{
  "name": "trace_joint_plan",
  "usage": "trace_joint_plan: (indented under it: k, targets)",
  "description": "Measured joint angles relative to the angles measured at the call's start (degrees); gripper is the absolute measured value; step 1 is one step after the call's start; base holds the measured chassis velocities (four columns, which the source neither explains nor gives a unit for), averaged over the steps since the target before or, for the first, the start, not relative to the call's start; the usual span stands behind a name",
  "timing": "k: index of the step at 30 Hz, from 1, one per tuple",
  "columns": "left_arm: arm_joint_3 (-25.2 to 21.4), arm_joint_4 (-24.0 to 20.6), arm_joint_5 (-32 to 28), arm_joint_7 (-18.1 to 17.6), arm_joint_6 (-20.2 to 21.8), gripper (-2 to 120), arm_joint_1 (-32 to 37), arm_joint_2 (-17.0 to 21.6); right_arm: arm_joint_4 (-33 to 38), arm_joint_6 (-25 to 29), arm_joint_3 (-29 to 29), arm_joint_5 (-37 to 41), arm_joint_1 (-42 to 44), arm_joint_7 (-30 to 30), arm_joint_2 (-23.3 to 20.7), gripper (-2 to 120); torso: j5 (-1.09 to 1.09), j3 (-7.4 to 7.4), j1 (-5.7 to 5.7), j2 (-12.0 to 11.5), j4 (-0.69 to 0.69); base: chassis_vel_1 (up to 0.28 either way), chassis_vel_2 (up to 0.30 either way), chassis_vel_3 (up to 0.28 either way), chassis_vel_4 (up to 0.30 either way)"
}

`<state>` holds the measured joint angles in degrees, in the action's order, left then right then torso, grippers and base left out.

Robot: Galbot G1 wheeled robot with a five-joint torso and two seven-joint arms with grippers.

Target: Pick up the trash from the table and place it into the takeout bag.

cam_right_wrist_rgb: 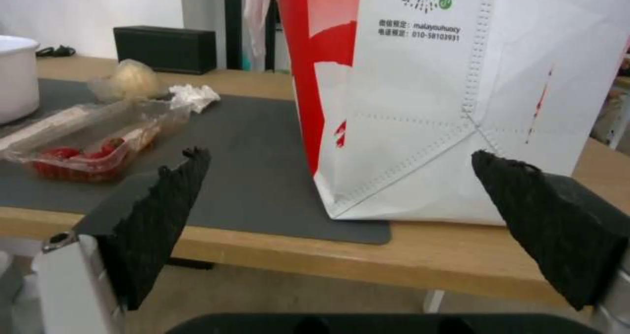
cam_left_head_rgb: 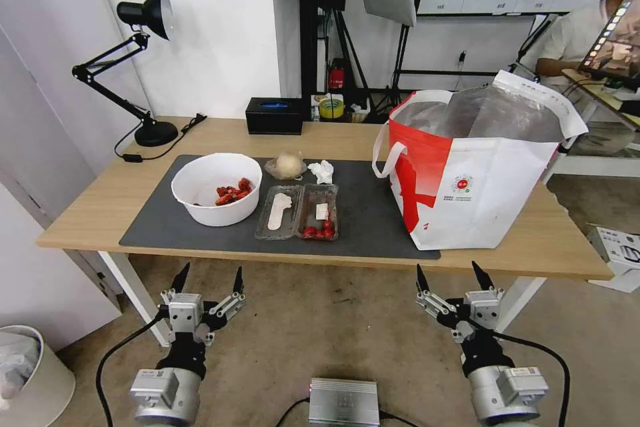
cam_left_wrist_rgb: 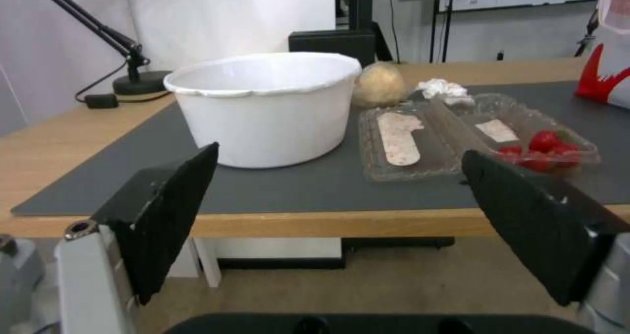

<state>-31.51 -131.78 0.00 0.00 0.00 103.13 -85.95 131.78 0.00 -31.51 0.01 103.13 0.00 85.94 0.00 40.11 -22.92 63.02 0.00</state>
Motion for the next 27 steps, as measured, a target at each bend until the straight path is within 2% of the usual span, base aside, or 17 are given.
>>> trace_joint_plan:
  k: [22, 27]
  targets:
    - [0.0, 0.0, -0.1, 0.0, 0.1, 100, 0.0, 0.0, 0.0, -0.2, 0.0, 0.0, 0.0, 0.0, 0.0, 100, 0.00, 0.00, 0.00, 0.0, 0.00, 0.000, 0.000, 0.000, 0.000]
    - [0.6, 0.0, -2.8, -1.3, 3.7, 100, -1.3, 0.7, 0.6, -6.3, -1.2, -0.5, -0.9, -0.2, -1.4, 100, 0.00, 0.00, 0.00, 0.0, 0.00, 0.000, 0.000, 0.000, 0.000]
